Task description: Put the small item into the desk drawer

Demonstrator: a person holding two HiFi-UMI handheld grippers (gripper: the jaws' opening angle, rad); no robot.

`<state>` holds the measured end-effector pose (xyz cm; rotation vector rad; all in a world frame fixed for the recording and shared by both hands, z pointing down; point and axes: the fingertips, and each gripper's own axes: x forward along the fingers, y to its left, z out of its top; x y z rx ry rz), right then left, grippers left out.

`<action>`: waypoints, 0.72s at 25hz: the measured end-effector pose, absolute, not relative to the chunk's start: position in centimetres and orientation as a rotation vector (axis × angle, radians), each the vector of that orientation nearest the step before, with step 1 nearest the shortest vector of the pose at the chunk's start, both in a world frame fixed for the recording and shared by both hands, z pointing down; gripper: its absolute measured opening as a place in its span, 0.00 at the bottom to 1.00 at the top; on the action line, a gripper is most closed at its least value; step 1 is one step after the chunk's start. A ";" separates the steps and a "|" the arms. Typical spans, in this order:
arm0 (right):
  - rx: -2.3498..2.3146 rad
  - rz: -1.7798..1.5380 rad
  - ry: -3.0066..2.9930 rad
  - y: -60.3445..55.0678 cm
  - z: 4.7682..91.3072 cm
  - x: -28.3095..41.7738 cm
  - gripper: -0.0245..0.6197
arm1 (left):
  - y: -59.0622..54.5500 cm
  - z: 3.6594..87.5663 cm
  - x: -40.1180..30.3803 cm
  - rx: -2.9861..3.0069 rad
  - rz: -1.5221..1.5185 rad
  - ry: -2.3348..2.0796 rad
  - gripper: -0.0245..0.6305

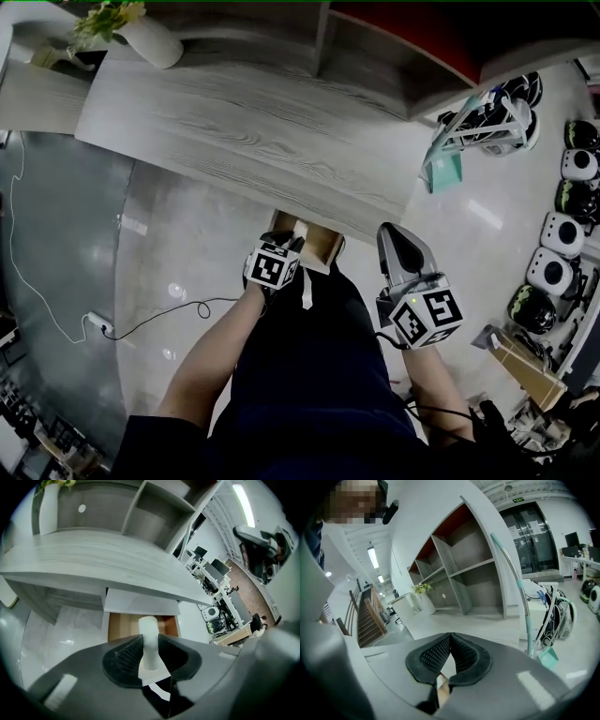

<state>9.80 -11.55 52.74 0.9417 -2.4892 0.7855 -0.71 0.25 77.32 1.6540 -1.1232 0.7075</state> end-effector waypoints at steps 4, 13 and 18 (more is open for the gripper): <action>1.004 0.815 -2.469 -11.3 53.4 11.6 0.05 | -0.1 79.0 0.6 1.619 0.735 -1.111 0.19; 1.080 0.861 -2.422 -10.6 54.1 15.0 0.05 | 0.0 82.5 2.8 1.555 0.801 -1.080 0.19; 1.092 0.876 -2.411 -10.4 54.3 15.8 0.05 | 0.4 83.6 2.9 1.493 0.895 -1.050 0.20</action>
